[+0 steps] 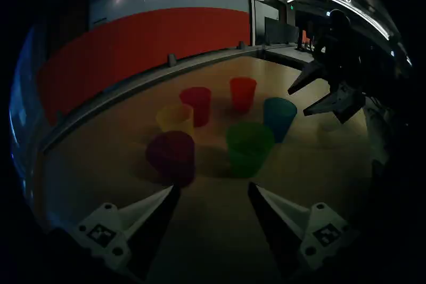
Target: Pour water
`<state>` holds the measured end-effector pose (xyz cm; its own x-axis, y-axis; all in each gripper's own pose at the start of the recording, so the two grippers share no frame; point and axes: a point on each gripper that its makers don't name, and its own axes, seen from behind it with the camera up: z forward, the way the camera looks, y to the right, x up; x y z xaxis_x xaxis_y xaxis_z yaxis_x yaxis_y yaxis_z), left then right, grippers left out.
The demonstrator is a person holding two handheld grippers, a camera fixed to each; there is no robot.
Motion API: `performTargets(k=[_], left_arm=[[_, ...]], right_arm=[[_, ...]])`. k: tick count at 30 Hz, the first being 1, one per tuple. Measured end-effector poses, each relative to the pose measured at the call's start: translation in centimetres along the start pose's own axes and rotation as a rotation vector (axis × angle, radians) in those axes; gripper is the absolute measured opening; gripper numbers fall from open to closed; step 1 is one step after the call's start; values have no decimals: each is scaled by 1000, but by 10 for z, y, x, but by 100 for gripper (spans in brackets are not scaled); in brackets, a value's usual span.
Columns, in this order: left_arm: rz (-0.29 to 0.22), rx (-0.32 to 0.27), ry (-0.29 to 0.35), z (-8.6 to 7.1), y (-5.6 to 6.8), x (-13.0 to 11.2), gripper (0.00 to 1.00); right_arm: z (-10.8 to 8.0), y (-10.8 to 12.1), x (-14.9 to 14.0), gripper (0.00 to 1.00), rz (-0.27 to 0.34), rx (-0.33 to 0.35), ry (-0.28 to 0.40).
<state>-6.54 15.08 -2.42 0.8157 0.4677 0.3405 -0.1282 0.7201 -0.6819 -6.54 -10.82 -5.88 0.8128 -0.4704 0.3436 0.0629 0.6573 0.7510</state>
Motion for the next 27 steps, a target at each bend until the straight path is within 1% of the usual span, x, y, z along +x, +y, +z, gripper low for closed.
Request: performTargets(k=[6,12,18,27], left_arm=[[-26,51,43,-12,-10,7,94],[-45,123,91,-19,-28,14,94],[-73,202,153,-28,-47,25,94],[-115,315,264,-46,-71,42,94]], right_arm=[[-10,9,7,99,35,-46,42],[-22,26,17,99,69,-113,90],[-34,44,28,100,106,-191,151],[-49,78,39,100,146,-347,228]])
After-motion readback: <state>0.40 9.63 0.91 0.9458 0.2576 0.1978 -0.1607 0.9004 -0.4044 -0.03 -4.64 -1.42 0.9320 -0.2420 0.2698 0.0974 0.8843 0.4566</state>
